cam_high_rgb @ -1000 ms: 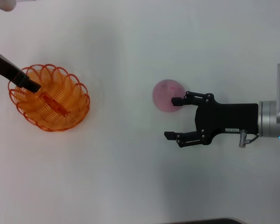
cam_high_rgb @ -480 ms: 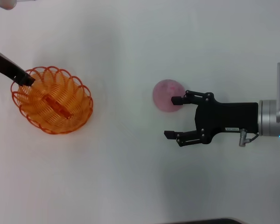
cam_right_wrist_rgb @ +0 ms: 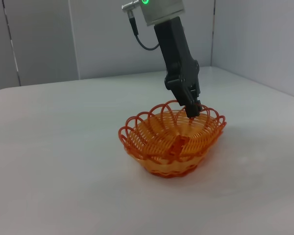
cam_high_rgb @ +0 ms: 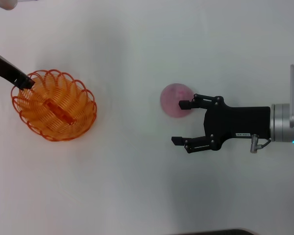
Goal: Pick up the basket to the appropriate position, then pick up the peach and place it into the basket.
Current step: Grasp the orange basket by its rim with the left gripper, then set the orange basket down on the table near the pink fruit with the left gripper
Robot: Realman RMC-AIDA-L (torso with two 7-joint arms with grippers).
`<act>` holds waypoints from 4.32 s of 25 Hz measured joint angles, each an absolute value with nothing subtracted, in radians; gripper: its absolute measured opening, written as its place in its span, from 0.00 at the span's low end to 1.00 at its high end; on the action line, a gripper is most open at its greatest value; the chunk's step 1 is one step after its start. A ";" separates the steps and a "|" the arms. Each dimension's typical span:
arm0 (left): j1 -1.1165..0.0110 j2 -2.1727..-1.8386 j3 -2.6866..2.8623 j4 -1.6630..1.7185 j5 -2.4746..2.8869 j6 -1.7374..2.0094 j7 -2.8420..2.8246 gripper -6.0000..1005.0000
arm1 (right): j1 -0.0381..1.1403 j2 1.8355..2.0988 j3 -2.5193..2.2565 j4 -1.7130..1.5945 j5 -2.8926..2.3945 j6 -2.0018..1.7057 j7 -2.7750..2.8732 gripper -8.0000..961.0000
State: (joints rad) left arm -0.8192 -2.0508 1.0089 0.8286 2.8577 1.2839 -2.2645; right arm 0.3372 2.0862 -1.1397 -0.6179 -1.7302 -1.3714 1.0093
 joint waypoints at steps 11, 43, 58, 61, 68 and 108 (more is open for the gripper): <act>-0.826 -2.048 1.004 0.832 2.858 1.299 -2.299 0.12 | 0.338 2.086 -1.140 -0.618 -1.728 -1.373 1.009 0.98; -0.942 -1.957 0.676 0.784 2.848 1.621 -2.369 0.07 | 0.350 2.086 -1.140 -0.615 -1.718 -1.378 1.025 0.98; -0.812 -1.978 0.513 0.798 2.739 1.682 -2.413 0.07 | 0.350 2.086 -1.139 -0.619 -1.698 -1.381 1.025 0.98; -0.752 -2.014 0.505 0.850 2.710 1.670 -2.429 0.07 | 0.346 2.086 -1.138 -0.619 -1.690 -1.382 1.025 0.98; -0.645 -2.100 0.502 0.962 2.672 1.652 -2.448 0.07 | 0.347 2.086 -1.117 -0.614 -1.689 -1.382 1.025 0.98; -0.456 -2.175 0.641 1.010 2.466 1.465 -2.488 0.06 | 0.353 2.089 -1.111 -0.597 -1.689 -1.372 1.025 0.98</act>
